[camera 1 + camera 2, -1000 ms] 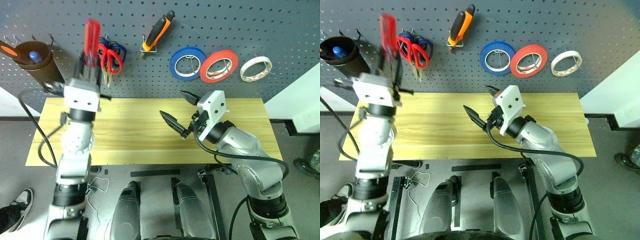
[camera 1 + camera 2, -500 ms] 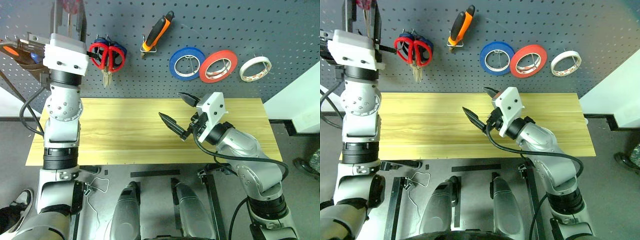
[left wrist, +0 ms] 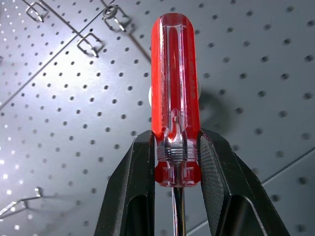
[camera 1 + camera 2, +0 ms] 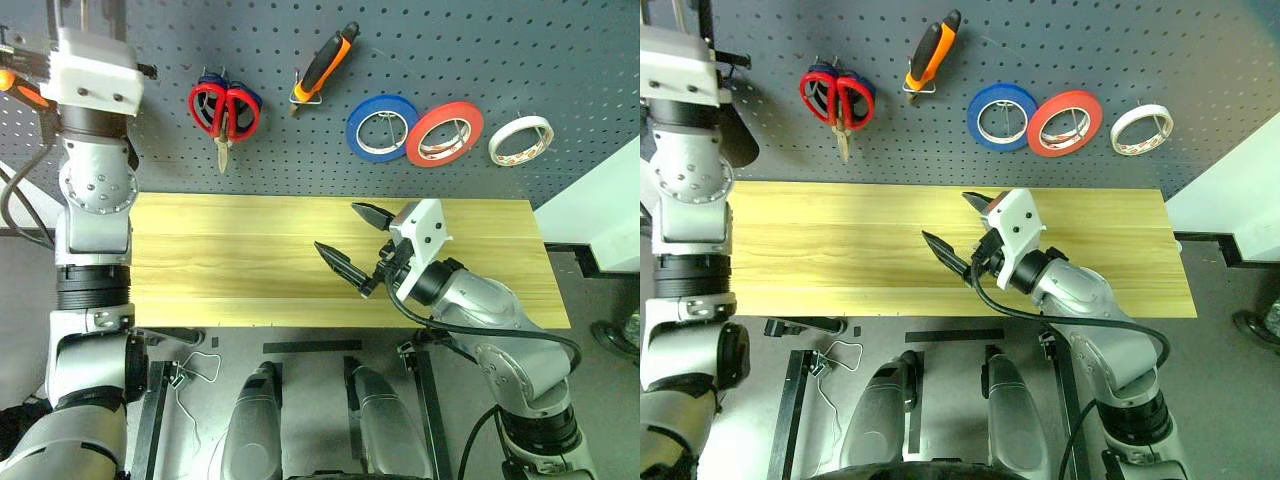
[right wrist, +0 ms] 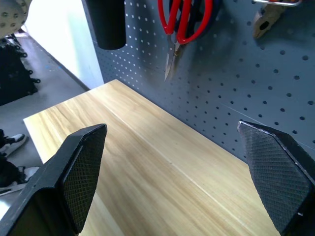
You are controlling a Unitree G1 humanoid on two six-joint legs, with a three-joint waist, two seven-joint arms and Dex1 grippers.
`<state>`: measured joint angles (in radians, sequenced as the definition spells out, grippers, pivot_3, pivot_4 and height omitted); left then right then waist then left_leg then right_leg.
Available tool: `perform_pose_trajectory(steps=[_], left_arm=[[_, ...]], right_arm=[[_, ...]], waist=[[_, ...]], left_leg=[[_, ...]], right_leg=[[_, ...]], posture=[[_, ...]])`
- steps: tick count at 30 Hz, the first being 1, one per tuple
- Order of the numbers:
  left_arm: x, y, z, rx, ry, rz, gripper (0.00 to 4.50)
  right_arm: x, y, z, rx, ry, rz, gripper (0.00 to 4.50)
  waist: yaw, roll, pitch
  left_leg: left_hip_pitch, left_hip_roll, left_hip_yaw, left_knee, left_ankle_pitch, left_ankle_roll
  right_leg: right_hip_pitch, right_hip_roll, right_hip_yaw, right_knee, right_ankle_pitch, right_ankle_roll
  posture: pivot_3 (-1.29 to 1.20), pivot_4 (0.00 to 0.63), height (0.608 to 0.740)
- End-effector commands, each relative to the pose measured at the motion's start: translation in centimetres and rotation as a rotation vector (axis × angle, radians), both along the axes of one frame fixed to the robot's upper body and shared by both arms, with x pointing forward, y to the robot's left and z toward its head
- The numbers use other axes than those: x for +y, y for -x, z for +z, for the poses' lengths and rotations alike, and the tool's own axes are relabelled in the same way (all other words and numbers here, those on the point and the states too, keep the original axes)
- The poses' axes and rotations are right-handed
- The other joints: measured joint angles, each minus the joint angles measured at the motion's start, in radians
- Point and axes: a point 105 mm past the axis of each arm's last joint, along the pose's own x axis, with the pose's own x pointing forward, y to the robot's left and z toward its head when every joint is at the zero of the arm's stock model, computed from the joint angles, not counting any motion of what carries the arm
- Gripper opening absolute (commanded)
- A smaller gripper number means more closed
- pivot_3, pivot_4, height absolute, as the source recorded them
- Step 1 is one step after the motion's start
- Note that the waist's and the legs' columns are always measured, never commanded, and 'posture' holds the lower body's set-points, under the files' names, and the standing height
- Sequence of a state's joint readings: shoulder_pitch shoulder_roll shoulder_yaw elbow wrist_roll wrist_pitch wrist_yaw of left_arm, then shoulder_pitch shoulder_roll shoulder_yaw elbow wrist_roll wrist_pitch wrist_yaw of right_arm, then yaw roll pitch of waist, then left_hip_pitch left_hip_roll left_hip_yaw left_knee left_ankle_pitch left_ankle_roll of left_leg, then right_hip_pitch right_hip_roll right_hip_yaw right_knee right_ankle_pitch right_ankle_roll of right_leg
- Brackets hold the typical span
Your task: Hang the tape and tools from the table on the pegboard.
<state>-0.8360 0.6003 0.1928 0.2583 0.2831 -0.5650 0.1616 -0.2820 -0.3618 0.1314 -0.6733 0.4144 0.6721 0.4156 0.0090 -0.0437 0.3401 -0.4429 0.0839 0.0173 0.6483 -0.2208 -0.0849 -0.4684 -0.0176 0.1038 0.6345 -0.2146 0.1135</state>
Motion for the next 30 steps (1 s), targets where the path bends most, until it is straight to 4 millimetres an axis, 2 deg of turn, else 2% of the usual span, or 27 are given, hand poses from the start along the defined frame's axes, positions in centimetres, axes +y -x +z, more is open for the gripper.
perform_pose_trajectory(steps=[1, 14, 26, 30], left_arm=[[1.7, 1.1, 1.0, -0.060, 0.018, 0.051, 0.86], [5.6, 0.3, 0.3, -0.025, 0.132, 0.147, 0.86], [6.0, 0.1, 0.1, -0.026, 0.168, 0.156, 0.86], [6.9, 0.7, 0.3, -0.044, 0.190, 0.181, 0.86]], right_arm=[[-0.2, 1.1, 1.1, -0.036, -0.014, 0.015, 4.50], [-1.1, 2.2, 0.7, 0.021, 0.014, 0.012, 4.50], [-2.1, 3.1, 0.5, 0.057, 0.046, -0.003, 4.50], [-2.4, 3.1, 0.4, 0.065, 0.057, -0.013, 4.50]], waist=[[0.000, 0.000, 0.001], [-0.007, 0.005, 0.012], [-0.030, 0.006, 0.023], [-0.030, 0.006, 0.032]], left_leg=[[0.000, 0.000, 0.000, 0.000, 0.000, 0.000], [0.000, 0.000, 0.000, 0.000, 0.000, 0.000], [0.000, 0.000, 0.000, -0.002, 0.000, 0.000], [0.000, 0.000, 0.000, -0.001, 0.000, 0.000]], right_leg=[[0.000, 0.000, 0.000, 0.000, 0.000, 0.000], [0.000, 0.000, 0.000, 0.000, 0.000, 0.000], [-0.001, 0.000, 0.000, -0.001, -0.001, 0.001], [-0.001, -0.001, 0.000, 0.000, -0.001, 0.001]], posture=[[0.02, 0.375, 0.721], [-0.04, 0.408, 0.721], [-0.07, 0.423, 0.721], [-0.09, 0.426, 0.721]])
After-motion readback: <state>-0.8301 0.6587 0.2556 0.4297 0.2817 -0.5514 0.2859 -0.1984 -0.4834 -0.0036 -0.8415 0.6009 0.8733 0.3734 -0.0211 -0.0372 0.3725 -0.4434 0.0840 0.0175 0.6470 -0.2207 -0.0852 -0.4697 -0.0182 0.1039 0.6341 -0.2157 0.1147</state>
